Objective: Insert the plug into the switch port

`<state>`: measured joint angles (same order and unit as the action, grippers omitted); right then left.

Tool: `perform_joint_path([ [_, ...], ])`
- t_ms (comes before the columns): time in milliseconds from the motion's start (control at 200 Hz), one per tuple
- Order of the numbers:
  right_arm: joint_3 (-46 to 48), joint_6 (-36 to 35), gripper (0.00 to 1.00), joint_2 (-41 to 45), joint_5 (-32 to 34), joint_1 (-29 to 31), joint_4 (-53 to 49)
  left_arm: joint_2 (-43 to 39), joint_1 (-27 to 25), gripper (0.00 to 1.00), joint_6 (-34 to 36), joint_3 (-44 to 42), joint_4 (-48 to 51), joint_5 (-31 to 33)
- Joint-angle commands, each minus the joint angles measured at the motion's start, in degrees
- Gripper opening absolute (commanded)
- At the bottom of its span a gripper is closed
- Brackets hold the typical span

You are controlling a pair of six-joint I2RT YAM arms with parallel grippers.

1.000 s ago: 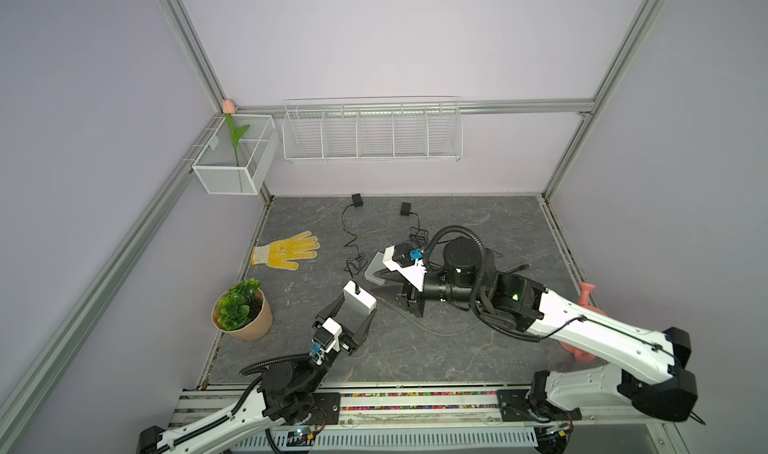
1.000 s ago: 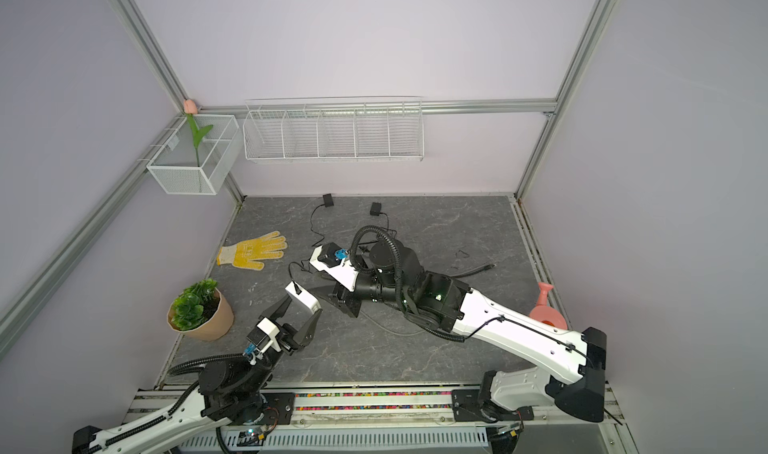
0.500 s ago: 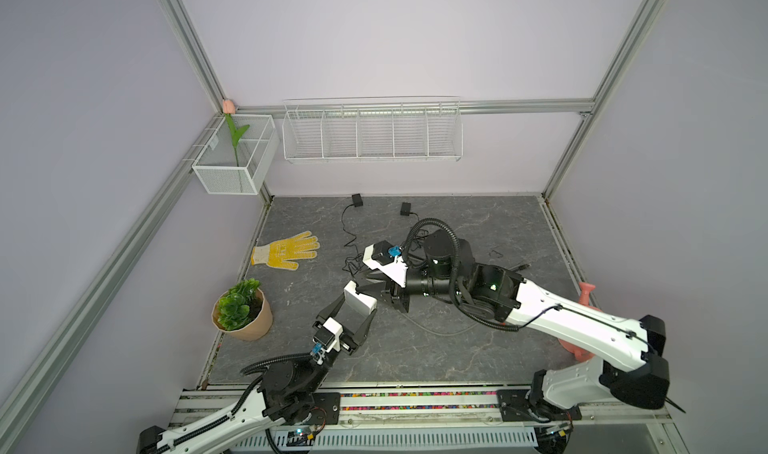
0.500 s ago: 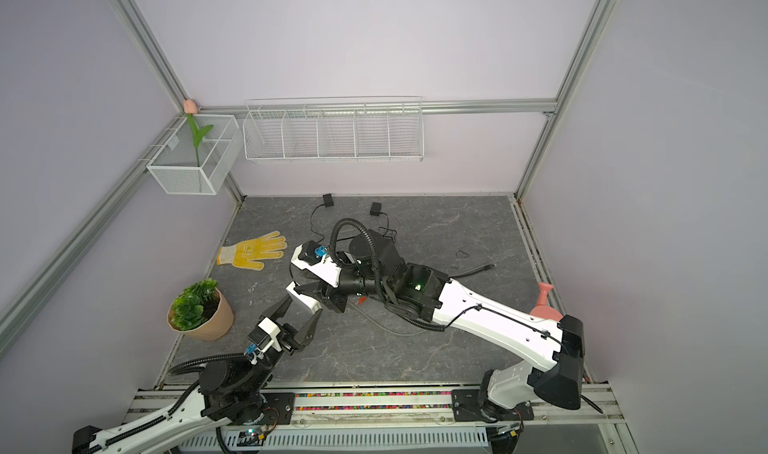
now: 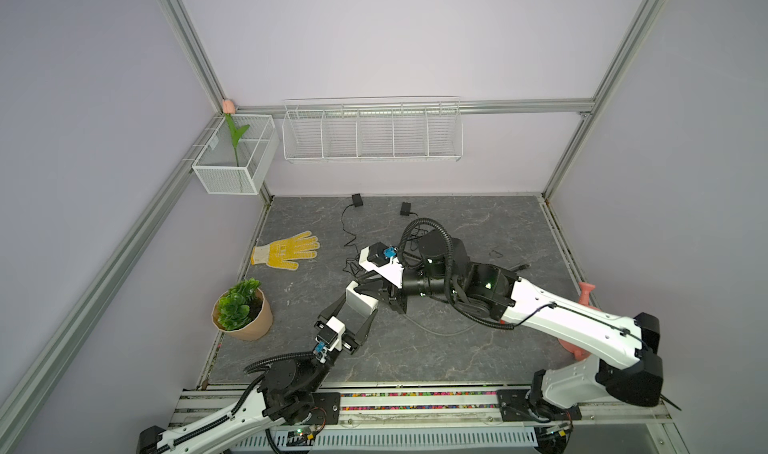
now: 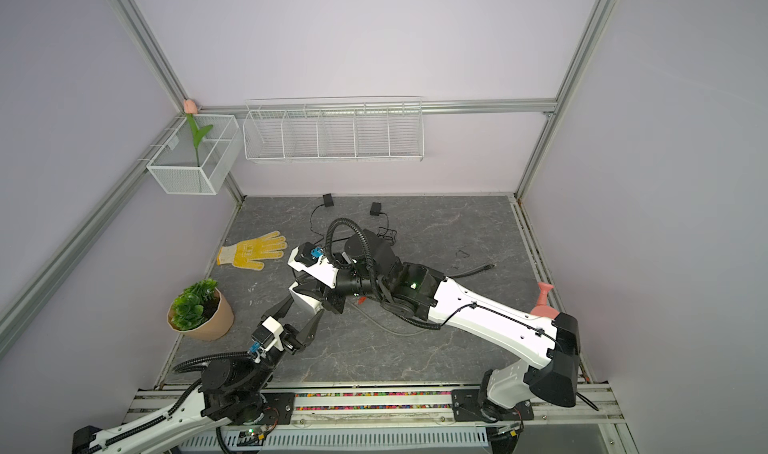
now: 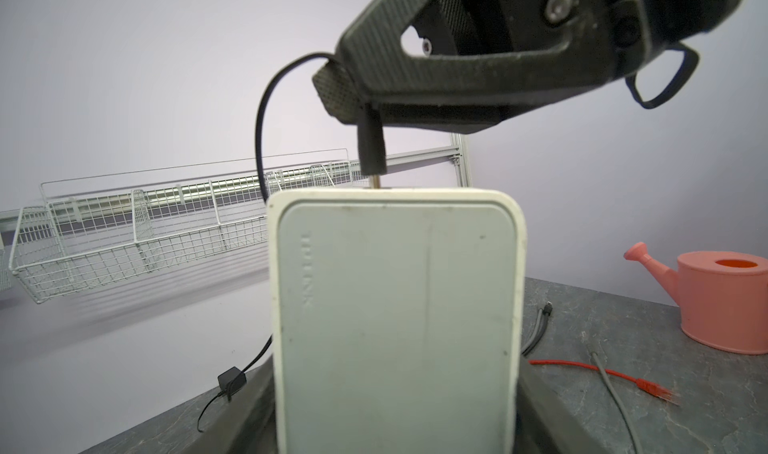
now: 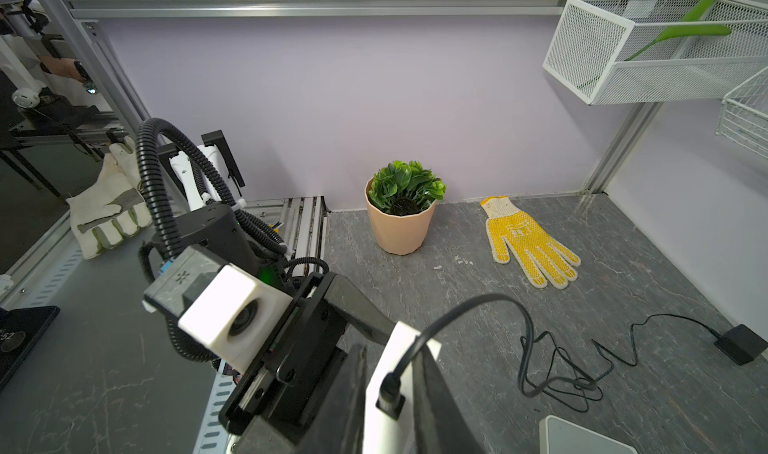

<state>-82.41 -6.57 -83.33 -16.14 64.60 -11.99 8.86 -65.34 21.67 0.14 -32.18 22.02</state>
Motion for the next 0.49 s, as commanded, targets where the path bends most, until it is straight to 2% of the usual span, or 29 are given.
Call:
perform_joint_path([
  [0,-1.2,-1.1,0.19,-0.3,-0.8,0.0,0.3,-0.9,-0.3,0.0,0.1,-0.8,-0.8,0.7],
  [230,0.5,-0.7,0.14,-0.2,0.2,0.0,1.9,-1.0,-0.3,0.0,-0.3,0.0,0.3,0.6],
  [385,2.2,-0.5,0.07,0.0,1.0,0.0,3.6,-1.3,-0.3,0.0,-1.0,0.9,1.3,-0.1],
  [490,3.3,-0.3,0.07,-0.1,1.7,0.0,4.4,-1.5,-0.3,0.0,-1.4,2.0,2.4,-0.2],
])
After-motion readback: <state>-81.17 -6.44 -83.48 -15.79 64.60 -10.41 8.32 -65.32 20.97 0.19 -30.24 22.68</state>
